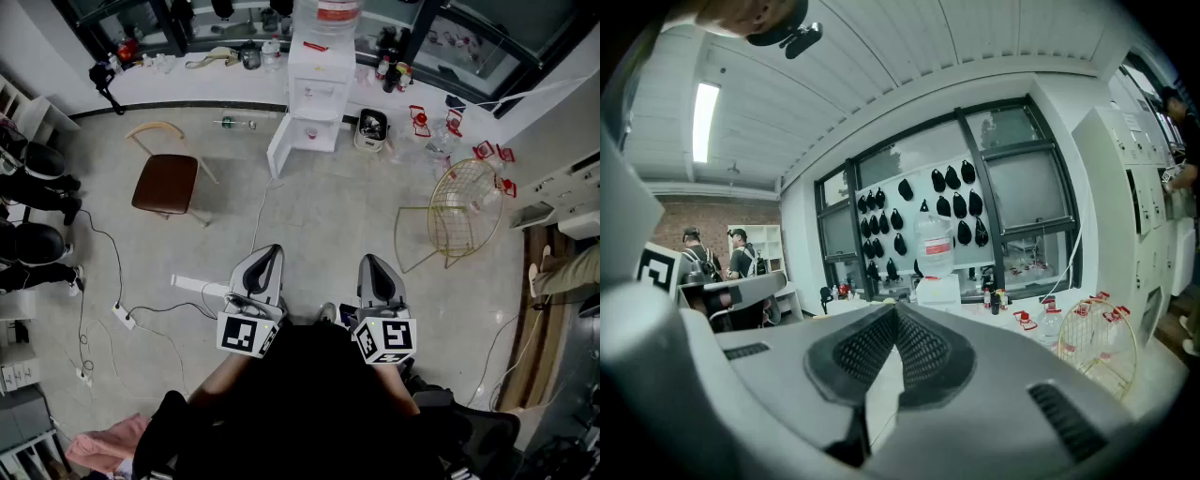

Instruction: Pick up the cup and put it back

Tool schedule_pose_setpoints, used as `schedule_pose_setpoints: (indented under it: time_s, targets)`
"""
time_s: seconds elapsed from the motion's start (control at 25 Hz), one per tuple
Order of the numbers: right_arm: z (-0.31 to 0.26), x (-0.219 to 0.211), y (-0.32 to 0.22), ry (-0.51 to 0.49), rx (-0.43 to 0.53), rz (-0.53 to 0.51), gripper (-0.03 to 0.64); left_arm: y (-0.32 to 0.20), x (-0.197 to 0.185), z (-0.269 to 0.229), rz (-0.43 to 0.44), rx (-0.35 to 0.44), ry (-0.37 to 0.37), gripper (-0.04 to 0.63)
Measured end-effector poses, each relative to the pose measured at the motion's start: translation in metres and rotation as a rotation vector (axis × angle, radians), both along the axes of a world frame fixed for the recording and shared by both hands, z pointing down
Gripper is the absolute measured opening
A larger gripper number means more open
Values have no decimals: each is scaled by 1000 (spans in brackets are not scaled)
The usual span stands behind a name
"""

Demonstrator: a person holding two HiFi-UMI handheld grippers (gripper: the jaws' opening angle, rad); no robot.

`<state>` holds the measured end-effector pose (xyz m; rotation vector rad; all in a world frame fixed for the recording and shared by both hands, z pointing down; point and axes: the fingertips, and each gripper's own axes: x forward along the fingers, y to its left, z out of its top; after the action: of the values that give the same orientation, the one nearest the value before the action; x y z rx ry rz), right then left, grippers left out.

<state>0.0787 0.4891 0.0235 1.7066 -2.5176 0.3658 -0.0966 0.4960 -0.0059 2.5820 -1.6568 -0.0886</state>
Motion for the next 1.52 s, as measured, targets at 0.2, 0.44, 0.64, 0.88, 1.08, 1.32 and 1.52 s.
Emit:
schedule_pose_setpoints:
  time_s: [0.2, 0.44, 0.64, 0.88, 1.08, 1.32, 1.52]
  targets:
    - [0, 0, -1, 1, 1, -3, -6, -2, 2, -4, 10, 15, -10, 8]
    - [-1, 2, 0, -19, 7, 3, -6, -2, 2, -5, 8, 19, -14, 8]
    - [-6, 4, 1, -36, 33, 8, -6, 0, 3, -4, 5, 22, -17, 8]
    - [-7, -1, 1, -32, 36, 0, -6, -2, -1, -4, -11, 29, 6, 211]
    - [-6, -2, 1, -31, 33, 13, -6, -4, 4, 13, 27, -30, -23, 302]
    - [-3, -10, -1, -20, 25, 19, -6, -5, -5, 15, 37, -38, -3, 310]
    - [-3, -26, -6, -16, 24, 32, -6, -9, -18, 22, 59, -66, -8, 321]
